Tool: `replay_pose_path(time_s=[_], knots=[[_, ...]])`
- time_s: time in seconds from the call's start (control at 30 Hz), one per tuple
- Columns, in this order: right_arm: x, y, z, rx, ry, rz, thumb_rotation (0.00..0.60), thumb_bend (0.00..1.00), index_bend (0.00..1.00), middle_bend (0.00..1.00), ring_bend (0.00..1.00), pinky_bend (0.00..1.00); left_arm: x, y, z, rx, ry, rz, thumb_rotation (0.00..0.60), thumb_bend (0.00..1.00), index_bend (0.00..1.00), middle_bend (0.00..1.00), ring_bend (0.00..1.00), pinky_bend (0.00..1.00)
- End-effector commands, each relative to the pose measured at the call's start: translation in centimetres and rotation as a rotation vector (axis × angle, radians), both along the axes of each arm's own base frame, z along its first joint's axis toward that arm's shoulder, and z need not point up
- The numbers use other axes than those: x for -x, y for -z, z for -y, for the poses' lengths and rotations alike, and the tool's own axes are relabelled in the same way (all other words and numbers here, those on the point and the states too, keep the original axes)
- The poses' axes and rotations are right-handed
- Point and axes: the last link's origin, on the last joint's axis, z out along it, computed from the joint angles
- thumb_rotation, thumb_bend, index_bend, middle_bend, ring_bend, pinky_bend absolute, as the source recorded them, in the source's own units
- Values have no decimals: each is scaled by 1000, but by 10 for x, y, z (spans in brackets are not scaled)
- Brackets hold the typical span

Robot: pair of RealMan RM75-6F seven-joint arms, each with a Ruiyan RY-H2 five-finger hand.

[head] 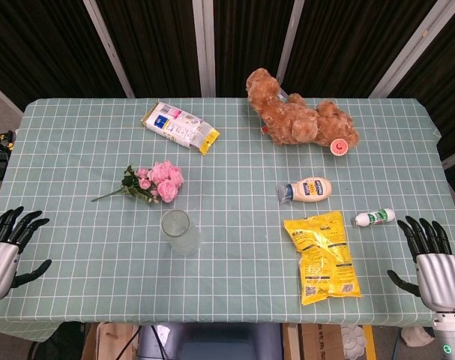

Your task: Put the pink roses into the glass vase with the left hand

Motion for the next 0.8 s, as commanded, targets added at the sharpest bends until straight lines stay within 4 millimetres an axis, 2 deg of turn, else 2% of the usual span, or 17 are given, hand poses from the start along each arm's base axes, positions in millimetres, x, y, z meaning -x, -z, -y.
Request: replay_pose_path(time_s=[0.03,0.13,0.23,0.3,0.5,0.67,0.8], knots=[[0,0,-1,-3,5,0,600,171,113,106,41,0,-1,0,0,6,-2,6,600,274,194,121,0,0],[-1,-2,-2,0,2,8,600,171,113,106,41,0,-1,0,-1,10,-9,27,600,259,176,117,0,0],[-1,-4,-4,1,3,15,600,171,113,106,41,0,2,-1,-11,12,-51,19,600,232,157,98,0,0],[0,-5,-4,1,5,18,600,171,113,106,41,0,-2,0,-24,37,-78,25,600,212,144,69,0,0],[-1,-3,-4,-6,9,21,600,171,113,106,40,0,-30,10,-70,176,-137,-1,600,193,120,51,0,0],[-2,0,-1,-10,10,17,600,171,113,107,41,0,-53,27,-109,218,-178,-49,600,193,117,50,0,0],[0,3,0,-24,22,7,600,171,113,106,41,0,-67,41,-128,229,-194,-59,600,193,117,50,0,0]])
